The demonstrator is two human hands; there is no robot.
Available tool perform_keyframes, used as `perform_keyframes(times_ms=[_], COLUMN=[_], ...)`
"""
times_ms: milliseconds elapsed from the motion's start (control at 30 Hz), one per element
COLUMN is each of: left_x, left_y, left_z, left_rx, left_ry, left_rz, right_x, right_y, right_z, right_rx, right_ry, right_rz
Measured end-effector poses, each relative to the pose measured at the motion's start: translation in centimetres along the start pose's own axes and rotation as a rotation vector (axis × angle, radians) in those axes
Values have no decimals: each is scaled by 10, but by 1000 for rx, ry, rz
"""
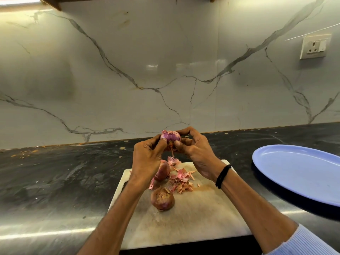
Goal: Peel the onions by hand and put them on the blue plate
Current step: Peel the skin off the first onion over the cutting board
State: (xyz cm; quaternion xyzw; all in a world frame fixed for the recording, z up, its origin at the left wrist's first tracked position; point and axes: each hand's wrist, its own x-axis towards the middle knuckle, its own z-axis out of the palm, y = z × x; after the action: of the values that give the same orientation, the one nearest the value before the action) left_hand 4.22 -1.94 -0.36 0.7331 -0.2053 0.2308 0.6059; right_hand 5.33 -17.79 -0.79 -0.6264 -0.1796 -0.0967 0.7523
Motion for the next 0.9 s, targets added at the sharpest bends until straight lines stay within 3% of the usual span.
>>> perform_keyframes(times_ms=[300, 900], left_x=[0, -2], left_y=[-1, 4], left_z=[-3, -3], left_rx=[49, 32], left_ry=[69, 15], left_rz=[41, 38], right_x=[1, 1], right_y=[-1, 3], right_z=[-2, -2], right_rx=[76, 46], right_ry=[-8, -28], right_rz=[8, 2])
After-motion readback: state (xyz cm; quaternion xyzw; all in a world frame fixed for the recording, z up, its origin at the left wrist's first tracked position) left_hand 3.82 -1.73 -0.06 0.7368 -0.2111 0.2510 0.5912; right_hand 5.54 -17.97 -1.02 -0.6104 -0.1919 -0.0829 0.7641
